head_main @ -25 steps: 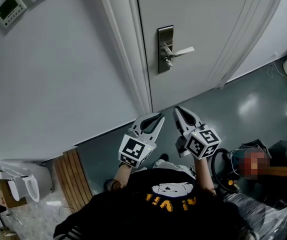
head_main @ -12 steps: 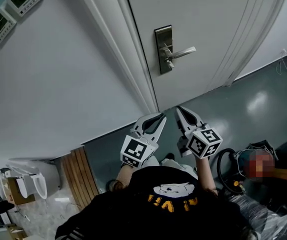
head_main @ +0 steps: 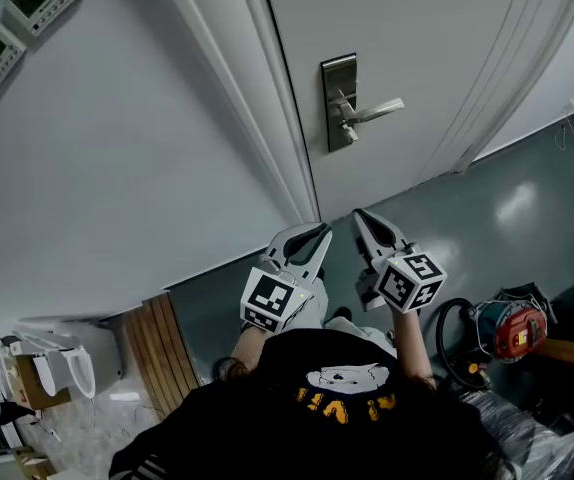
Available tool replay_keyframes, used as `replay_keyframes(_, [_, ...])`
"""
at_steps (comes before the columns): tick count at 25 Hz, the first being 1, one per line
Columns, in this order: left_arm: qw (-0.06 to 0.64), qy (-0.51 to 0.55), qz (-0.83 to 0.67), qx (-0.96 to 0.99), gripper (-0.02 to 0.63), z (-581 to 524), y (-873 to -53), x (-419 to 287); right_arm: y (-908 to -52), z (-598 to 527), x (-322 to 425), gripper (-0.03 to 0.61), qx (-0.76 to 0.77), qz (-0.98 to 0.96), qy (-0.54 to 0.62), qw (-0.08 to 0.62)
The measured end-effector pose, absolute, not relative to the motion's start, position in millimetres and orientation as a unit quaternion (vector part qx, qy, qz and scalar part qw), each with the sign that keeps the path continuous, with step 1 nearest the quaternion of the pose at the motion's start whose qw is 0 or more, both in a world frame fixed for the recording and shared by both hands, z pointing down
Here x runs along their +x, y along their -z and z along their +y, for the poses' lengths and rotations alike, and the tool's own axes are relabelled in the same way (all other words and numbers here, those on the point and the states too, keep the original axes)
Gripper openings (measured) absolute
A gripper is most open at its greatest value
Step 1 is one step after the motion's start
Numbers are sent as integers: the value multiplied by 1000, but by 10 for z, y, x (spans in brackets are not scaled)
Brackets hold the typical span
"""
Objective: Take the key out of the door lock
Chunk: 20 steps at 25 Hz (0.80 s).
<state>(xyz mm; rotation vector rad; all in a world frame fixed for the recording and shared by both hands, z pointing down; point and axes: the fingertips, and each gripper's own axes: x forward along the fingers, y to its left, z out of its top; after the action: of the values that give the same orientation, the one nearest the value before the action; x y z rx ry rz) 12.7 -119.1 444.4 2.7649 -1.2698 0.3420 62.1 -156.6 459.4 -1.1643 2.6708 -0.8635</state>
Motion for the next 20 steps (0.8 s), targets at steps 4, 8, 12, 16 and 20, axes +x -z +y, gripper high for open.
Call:
replay_keyframes(4, [32, -107, -400, 910, 28, -1432, -4386, 88, -4590, -1809, 578, 8, -386, 877, 284, 41])
replay_keyframes(8, [24, -100, -388, 916, 29, -1701, -4319, 28, -4592, -2092, 542, 8, -401, 869, 287, 45])
replay_keyframes(12, [24, -97, -378, 921, 29, -1935, -4320, -32, -4646, -2390, 552, 8, -426, 856, 290, 45])
replay_keyframes(16, [26, -98, -370, 924, 28, -2141, -4349, -76, -4738, -2666, 580, 9, -439, 844, 303, 46])
replay_keyframes(20, [32, -97, -363, 926, 29, -2286, -4378, -85, -4898, -2908, 644, 19, -451, 830, 326, 47])
